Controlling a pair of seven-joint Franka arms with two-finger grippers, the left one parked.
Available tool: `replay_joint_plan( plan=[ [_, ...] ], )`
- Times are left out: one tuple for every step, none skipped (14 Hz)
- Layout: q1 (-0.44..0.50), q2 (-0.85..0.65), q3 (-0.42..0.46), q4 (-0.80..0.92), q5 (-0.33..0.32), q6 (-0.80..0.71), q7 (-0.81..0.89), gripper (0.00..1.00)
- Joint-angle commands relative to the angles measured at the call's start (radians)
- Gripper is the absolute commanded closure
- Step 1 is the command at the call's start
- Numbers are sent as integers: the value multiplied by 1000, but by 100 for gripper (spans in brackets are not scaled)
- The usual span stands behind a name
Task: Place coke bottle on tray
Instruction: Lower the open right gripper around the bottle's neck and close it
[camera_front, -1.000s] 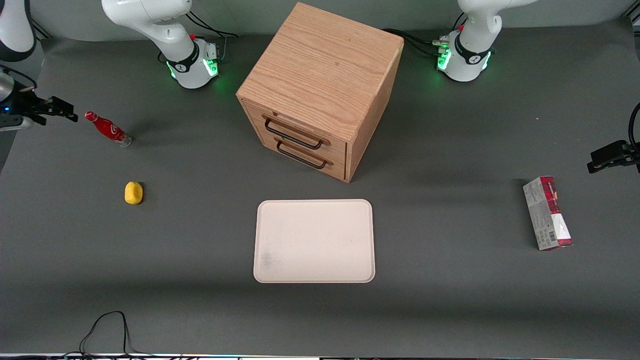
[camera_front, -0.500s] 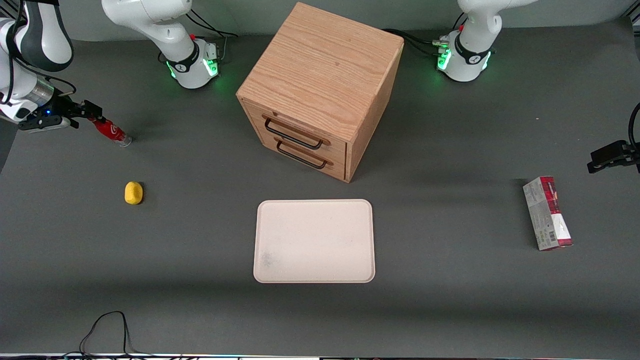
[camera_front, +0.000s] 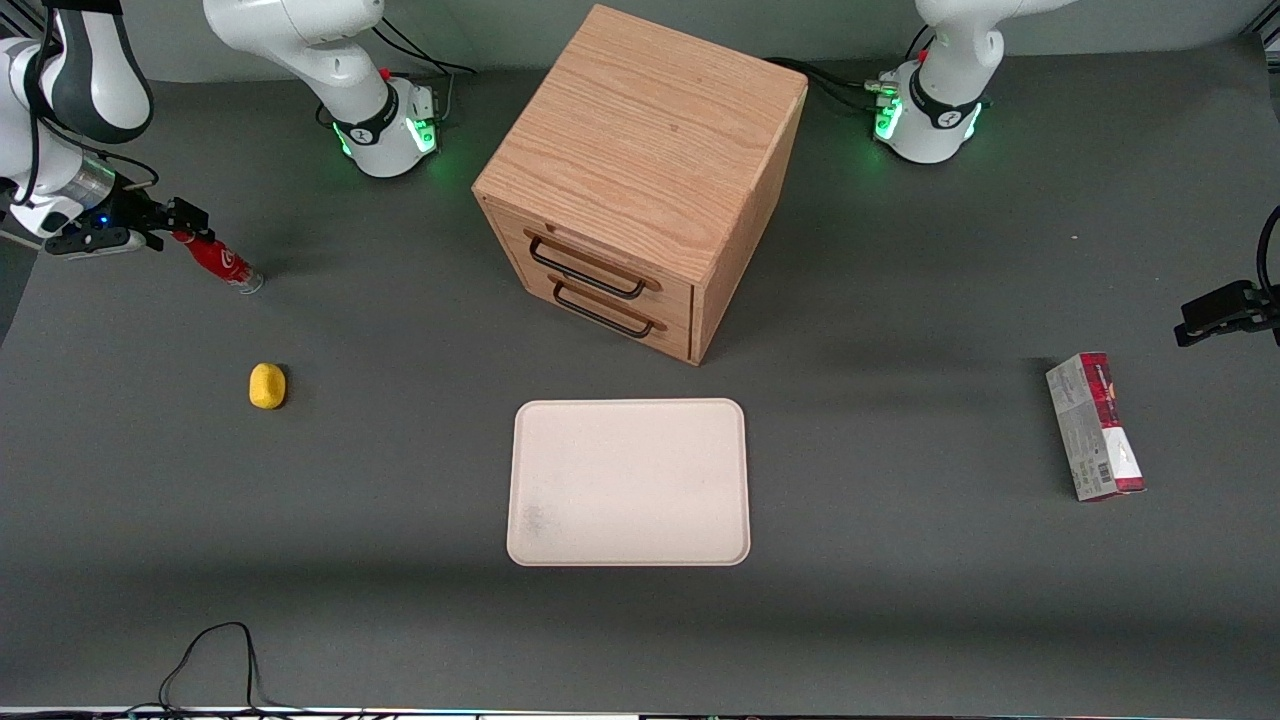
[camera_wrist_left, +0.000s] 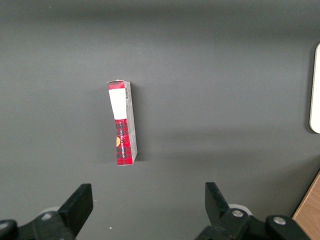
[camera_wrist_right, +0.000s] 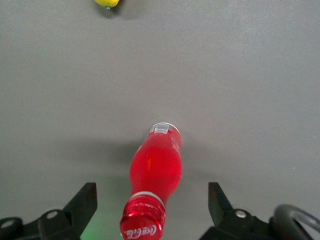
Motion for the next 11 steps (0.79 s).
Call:
replay_joint_plan(
  plan=[
    [6, -7, -10, -13, -23, 19, -8, 42],
    [6, -7, -10, -13, -23, 18, -8, 56],
    [6, -7, -9, -12, -23, 15, -6, 69],
    [6, -6, -9, -12, -23, 15, -5, 78],
    [6, -7, -9, -10, -23, 13, -5, 86],
    [8, -7, -7, -10, -23, 10, -2, 95],
    [8, -7, -3, -7, -22, 4, 4, 100],
    [9, -6, 8, 3, -20, -20, 9, 100],
    [11, -9, 48, 29, -17, -59, 32, 100],
    [11, -13, 115, 63, -12, -124, 76, 100],
    [11, -15, 181, 110, 6, -195, 119, 100]
  ],
)
